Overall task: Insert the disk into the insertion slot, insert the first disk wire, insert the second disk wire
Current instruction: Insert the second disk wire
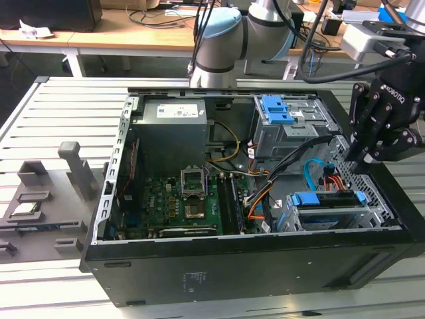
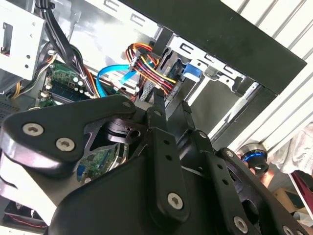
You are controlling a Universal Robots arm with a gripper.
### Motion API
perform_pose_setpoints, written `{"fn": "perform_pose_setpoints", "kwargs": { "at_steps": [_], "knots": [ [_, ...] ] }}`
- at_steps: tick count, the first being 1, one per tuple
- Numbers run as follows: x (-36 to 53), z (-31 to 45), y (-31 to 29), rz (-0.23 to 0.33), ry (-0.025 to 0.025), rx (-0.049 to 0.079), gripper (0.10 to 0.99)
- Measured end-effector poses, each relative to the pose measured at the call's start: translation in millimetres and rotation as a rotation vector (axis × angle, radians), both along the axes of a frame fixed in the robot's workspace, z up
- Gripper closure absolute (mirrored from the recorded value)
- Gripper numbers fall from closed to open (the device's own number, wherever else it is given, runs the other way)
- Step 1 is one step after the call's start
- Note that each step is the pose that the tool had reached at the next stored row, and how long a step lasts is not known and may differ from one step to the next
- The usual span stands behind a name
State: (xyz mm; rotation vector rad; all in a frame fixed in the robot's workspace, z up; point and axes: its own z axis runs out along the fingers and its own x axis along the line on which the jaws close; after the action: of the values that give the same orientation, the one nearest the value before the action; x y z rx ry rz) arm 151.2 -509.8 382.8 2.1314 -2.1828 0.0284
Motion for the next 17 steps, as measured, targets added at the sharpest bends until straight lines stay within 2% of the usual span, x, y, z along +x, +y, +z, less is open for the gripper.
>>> {"fn": "perform_pose_setpoints", "kwargs": {
  "at_steps": [3, 5, 9, 12, 16, 17],
  "knots": [
    [-2.7, 0.0, 2.0, 0.000, 0.0000, 0.000, 0.784],
    [-8.3, 0.0, 3.9, 0.000, 0.0000, 0.000, 0.784],
    [-20.3, -0.3, 4.0, 0.000, 0.0000, 0.000, 0.784],
    [-25.1, -1.3, 4.0, 0.000, 0.0000, 0.000, 0.784],
    [-31.0, -6.3, 4.0, 0.000, 0.0000, 0.000, 0.784],
    [-35.0, -9.5, 4.0, 0.001, 0.0000, 0.000, 0.784]
  ]
}}
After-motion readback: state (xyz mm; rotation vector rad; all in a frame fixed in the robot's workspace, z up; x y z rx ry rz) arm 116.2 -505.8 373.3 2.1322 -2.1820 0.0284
